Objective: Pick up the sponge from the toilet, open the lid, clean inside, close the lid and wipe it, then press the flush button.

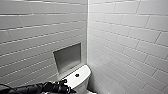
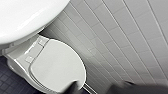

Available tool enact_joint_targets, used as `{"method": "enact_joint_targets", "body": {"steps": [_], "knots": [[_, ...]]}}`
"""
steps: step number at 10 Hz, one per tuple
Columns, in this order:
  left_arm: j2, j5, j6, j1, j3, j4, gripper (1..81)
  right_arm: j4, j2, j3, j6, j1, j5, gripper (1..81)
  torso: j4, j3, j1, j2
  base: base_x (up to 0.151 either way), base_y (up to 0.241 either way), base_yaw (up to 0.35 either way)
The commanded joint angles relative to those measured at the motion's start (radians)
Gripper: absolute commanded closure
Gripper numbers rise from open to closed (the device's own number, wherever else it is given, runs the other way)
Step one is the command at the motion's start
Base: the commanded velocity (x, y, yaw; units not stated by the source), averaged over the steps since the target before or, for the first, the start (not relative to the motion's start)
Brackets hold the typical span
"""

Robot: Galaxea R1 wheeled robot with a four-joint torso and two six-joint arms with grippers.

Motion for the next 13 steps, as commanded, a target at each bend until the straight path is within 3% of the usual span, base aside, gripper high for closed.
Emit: {"method": "enact_joint_targets", "body": {"steps": [1,3,4,9,10,13], "knots": [[0.026,0.04,-0.099,-0.21,-0.064,-0.033,81.1,0.013,-0.024,0.032,0.002,0.028,-0.055,81.1,0.0,0.0,0.0,0.0,0.0,0.0,0.0],[0.09,0.043,-0.145,-0.265,-0.161,-0.033,81.1,0.012,-0.024,0.037,0.002,0.026,-0.052,81.1,0.0,0.0,0.0,0.0,0.0,0.0,0.0],[0.125,0.043,-0.158,-0.292,-0.204,-0.032,81.1,0.013,-0.022,0.038,0.002,0.024,-0.043,81.1,0.0,-0.05,0.0,0.0,0.0,0.0,0.0],[0.245,0.061,-0.182,-0.388,-0.402,-0.032,81.1,0.012,-0.022,0.046,0.008,0.029,-0.043,81.1,0.0,-0.166,0.001,0.001,0.0,0.0,0.0],[0.263,0.063,-0.182,-0.406,-0.431,-0.03,81.1,0.012,-0.022,0.044,0.011,0.029,-0.043,81.1,0.0,-0.147,0.001,0.002,0.0,0.0,0.0],[0.305,0.066,-0.184,-0.444,-0.514,-0.033,81.1,0.012,-0.022,0.046,0.017,0.031,-0.043,81.1,0.0,-0.159,0.001,0.002,0.0,0.0,0.0]]}}
